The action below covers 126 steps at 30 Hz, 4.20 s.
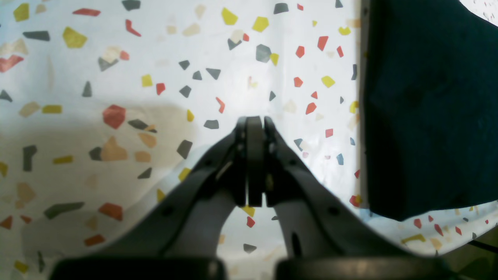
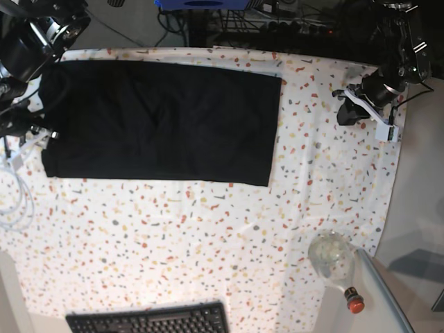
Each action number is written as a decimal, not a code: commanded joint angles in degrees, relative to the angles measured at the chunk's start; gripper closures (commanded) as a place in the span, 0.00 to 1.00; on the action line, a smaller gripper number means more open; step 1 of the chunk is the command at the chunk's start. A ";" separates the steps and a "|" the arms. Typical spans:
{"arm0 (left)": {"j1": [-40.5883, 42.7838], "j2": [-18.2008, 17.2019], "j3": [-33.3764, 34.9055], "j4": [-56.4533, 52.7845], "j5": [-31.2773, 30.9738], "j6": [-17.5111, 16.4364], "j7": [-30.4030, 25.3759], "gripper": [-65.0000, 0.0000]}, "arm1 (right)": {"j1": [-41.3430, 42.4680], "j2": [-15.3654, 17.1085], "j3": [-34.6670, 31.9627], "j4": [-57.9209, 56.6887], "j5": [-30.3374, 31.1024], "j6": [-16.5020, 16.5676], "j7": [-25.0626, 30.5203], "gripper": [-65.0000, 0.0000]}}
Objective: Layout the t-shirt on the table in an organized manner, then fold the t-shirt properly
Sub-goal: 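Press the folded black shirt flat with the right gripper, then withdraw, then grasp the black shirt's ends with both grippers, then fold the shirt end with the right gripper over toward the middle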
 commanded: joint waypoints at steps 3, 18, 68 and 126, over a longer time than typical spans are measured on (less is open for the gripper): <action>-0.11 -0.78 -0.36 0.85 -0.85 -0.29 -1.06 1.00 | 2.61 0.81 5.89 1.05 0.77 0.28 -5.41 0.46; -0.55 -0.69 0.35 0.85 -0.85 -0.29 -0.97 1.00 | 4.37 2.66 11.25 -0.88 0.68 0.28 -4.53 0.46; -7.94 9.51 18.02 -6.27 19.11 1.91 -3.87 1.00 | -7.76 -9.83 -17.76 27.78 0.51 0.28 -9.45 1.00; -15.15 13.64 37.53 -10.49 18.76 6.92 -3.96 1.00 | -8.20 -13.34 -60.49 47.47 0.86 0.28 -13.67 1.00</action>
